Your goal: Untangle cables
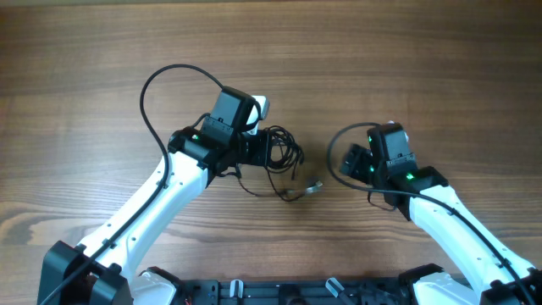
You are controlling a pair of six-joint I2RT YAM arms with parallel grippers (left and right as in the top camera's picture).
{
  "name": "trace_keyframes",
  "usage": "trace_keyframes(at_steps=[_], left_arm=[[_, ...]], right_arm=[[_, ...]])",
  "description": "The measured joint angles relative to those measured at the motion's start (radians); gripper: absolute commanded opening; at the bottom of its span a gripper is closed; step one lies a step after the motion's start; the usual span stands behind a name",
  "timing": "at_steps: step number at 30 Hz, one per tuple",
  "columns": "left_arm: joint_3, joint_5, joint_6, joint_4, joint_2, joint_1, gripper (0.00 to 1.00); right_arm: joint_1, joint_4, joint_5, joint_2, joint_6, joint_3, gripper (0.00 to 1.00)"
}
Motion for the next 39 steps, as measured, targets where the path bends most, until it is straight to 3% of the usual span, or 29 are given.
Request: trace_keyframes(at_steps=[2, 6, 9, 14, 18, 21, 22, 23, 26, 27, 29, 31, 33, 39], left_arm=[[0.000, -0.008, 0.000, -0.004, 0.000, -0.001, 0.04], [0.000, 0.027, 0.000, 0.003, 0.000, -0.001, 0.04], [0.000, 0.151, 0.001, 0.050, 0.000, -0.001, 0.04], [0.000, 0.275, 0.001, 0.069, 0.000, -0.001, 0.04], [0.000, 0.293, 0.001, 0.069, 0.000, -0.001, 0.04], [0.000, 0.291, 0.001, 0.065, 0.000, -0.001, 0.04], [0.000, 0.285, 0.001, 0.049, 0.000, -0.002, 0.04], [0.000, 0.278, 0.001, 0.032, 0.001, -0.009, 0.04], [-0.003, 0.263, 0.001, 0.011, 0.004, -0.026, 0.04], [-0.004, 0.261, 0.001, 0.012, 0.005, -0.027, 0.04], [-0.004, 0.254, 0.001, 0.012, 0.008, -0.027, 0.04], [-0.004, 0.242, 0.001, 0.012, 0.008, -0.027, 0.04], [-0.004, 0.231, 0.000, 0.013, 0.008, -0.020, 0.04], [-0.004, 0.203, 0.001, 0.007, 0.008, -0.003, 0.04]], right_arm=[[0.002, 0.077, -0.174, 0.000, -0.156, 0.000, 0.85], [0.003, 0.172, -0.428, 0.000, -0.244, -0.002, 0.77], [0.003, 0.196, -0.583, 0.000, -0.281, -0.002, 0.55], [0.003, 0.201, -0.614, 0.000, -0.296, -0.002, 0.13], [0.003, 0.201, -0.617, 0.000, -0.295, -0.002, 0.05], [0.003, 0.185, -0.613, 0.000, -0.290, -0.002, 0.05], [0.008, 0.139, -0.589, 0.000, -0.262, 0.000, 0.11], [0.019, 0.106, -0.563, -0.001, -0.218, 0.005, 0.17], [0.032, -0.013, -0.438, -0.012, -0.025, 0.027, 0.20], [0.034, -0.014, -0.423, -0.013, 0.009, 0.029, 0.32], [0.035, -0.010, -0.385, -0.013, 0.055, 0.030, 0.44], [0.033, 0.009, -0.358, -0.013, 0.071, 0.029, 0.48], [0.027, 0.074, -0.373, -0.012, -0.002, 0.020, 0.50], [0.006, 0.179, -0.472, -0.009, -0.058, 0.011, 0.49]])
